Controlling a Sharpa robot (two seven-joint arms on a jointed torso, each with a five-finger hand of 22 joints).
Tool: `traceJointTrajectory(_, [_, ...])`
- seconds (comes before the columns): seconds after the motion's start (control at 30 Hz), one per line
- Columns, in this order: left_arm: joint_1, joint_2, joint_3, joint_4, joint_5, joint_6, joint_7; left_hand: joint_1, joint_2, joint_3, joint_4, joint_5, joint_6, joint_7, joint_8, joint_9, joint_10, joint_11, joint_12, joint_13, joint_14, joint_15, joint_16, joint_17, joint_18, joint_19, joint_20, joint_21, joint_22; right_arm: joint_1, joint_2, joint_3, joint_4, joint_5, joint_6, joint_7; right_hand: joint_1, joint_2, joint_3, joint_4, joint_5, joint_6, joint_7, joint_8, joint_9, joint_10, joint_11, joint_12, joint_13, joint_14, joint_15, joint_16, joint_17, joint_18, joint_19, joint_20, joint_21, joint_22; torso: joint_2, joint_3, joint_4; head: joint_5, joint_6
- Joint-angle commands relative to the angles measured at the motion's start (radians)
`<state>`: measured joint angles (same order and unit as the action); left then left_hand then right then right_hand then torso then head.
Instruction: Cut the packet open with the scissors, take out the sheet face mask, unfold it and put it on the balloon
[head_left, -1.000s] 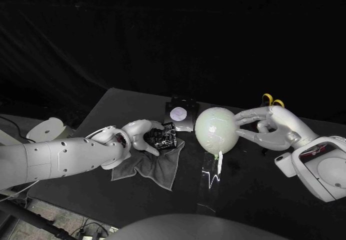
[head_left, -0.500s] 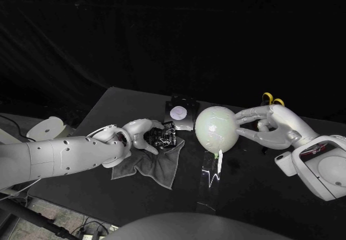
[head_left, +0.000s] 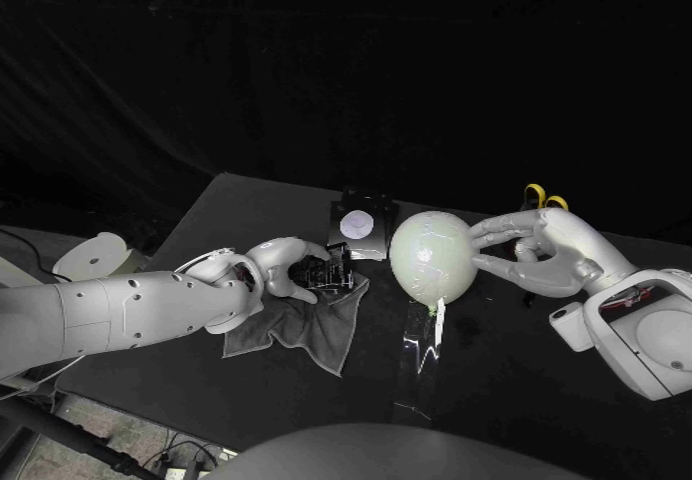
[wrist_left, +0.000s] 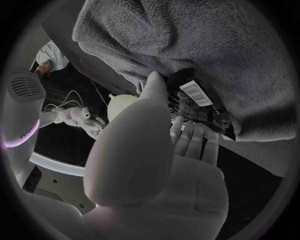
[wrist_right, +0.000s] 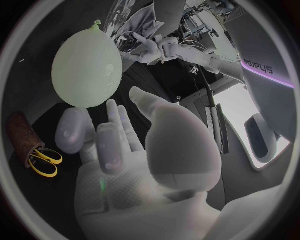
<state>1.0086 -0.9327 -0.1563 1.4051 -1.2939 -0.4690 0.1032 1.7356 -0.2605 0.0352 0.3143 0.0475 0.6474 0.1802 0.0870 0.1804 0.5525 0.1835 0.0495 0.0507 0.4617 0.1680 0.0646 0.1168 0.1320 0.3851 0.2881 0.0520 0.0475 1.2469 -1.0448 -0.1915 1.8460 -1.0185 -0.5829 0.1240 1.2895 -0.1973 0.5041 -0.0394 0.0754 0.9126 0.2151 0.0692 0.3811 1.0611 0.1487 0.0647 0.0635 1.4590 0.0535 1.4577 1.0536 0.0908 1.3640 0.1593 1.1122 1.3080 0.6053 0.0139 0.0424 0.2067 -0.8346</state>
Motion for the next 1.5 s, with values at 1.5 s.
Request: traceJointTrajectory(1.5, [-0.005,-0.018,0.004,-0.018,0.271,0.082,0.114,-0.028,0.144,0.041,-0.027,0.0,0.174,0.058,0.068,0.047,0.106,0.034,0.006,0.004,0.073,0.038,0.009,0.012,0.015,0.019,0.005,-0.001,0.0,0.0,0.0,0.0,-0.011,0.027,0.018,0.009,-0.001,0.012,-0.006,0.004,0.006,0.008,0.001,0.003,-0.002,0.008,-0.004,0.008,0.001,0.0,0.005,-0.001,0.0,0.005,-0.008,0.0,-0.006,0.126,0.0,-0.0005,-0.0001,0.003,-0.001])
